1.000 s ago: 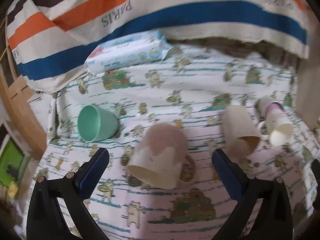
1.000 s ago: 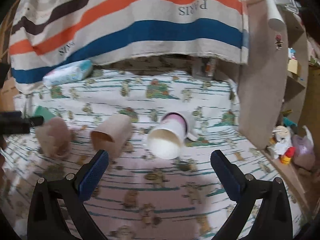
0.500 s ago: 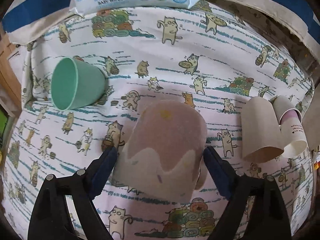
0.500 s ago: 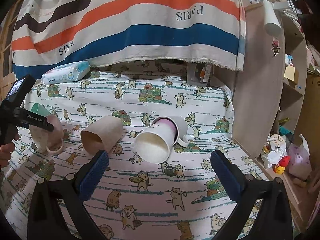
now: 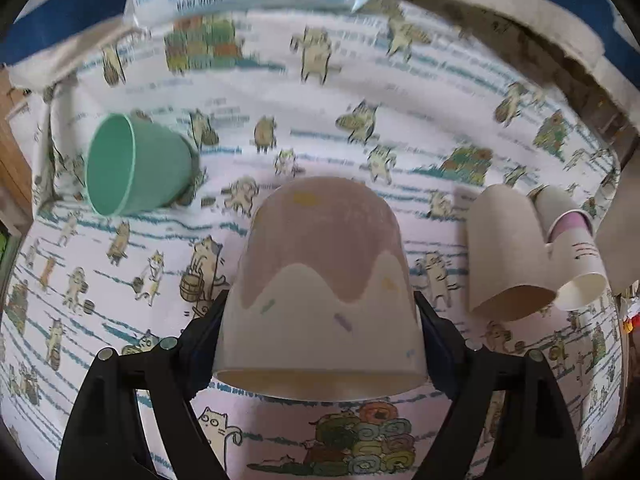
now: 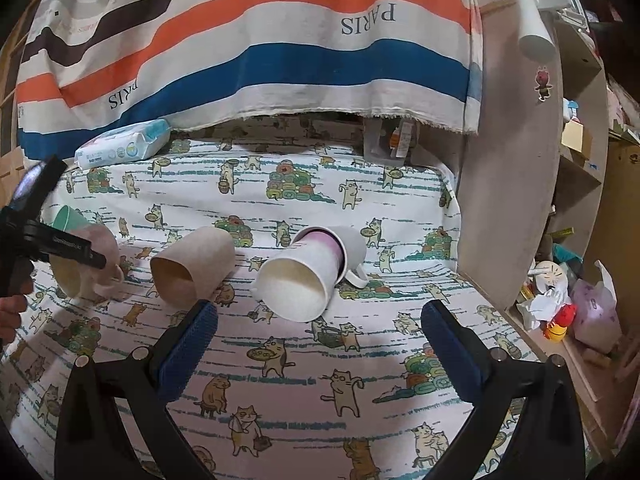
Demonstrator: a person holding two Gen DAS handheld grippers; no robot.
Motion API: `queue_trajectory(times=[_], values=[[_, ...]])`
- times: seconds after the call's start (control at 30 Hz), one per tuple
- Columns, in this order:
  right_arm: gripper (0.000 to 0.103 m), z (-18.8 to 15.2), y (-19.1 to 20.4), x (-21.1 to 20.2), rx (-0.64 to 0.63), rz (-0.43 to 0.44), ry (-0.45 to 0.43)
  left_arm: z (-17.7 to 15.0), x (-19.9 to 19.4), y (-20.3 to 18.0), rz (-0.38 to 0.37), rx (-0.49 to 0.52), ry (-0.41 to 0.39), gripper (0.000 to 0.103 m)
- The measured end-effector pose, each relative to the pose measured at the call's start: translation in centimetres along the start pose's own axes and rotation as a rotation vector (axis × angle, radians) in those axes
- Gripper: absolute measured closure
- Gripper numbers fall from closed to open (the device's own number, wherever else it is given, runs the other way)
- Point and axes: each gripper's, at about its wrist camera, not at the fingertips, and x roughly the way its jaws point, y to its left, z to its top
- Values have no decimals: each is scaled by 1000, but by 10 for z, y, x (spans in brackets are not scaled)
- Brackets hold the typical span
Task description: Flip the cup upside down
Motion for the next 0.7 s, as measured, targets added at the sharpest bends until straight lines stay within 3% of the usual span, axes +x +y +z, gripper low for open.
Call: queue_trajectory(times=[0.2, 0.43, 0.6, 0.7], values=[[1, 2, 2, -3, -5, -6, -12, -7, -33, -14, -20, 34, -86, 20], [1, 0, 4, -1, 9, -1, 0, -40, -64, -59, -106, 125, -166, 20], [1, 1, 2, -6, 8, -19, -3, -66, -65, -93, -128, 204, -192, 20], [1, 3, 0, -12, -12, -32, -16, -80, -54, -109, -125, 228, -162, 20]])
